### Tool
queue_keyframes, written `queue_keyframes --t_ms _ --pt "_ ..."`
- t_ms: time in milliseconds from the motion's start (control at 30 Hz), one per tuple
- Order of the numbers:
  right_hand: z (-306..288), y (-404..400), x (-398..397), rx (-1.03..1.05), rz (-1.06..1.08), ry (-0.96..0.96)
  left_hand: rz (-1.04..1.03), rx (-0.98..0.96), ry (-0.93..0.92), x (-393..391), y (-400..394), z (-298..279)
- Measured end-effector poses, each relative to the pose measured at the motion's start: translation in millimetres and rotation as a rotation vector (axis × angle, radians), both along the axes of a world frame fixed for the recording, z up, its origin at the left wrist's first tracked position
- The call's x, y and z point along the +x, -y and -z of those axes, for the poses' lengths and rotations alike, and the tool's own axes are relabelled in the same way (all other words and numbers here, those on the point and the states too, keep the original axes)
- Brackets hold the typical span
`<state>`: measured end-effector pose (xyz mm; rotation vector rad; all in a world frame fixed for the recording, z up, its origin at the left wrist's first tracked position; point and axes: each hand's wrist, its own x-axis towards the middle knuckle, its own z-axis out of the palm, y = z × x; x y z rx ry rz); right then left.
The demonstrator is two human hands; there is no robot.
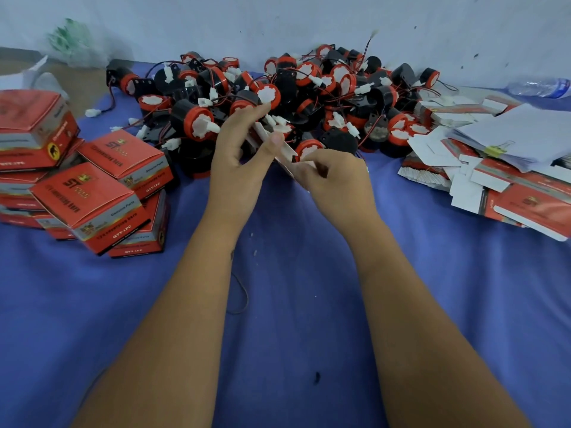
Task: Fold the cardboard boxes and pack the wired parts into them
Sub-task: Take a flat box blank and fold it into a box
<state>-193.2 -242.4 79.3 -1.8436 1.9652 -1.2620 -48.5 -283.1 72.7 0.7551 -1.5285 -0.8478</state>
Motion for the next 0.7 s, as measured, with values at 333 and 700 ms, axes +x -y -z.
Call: queue_keyframes --t_ms 333,700 --pt "-8.9 -1.6 -19.1 -0.161 0.150 0.931 0.197 -0.163 0.447 1.1 -2.6 8.7" --pt "-15.0 6.3 2.0 -0.136 -0.156 0.994 0.029 0.001 0.028 -8.4 -0.1 9.2"
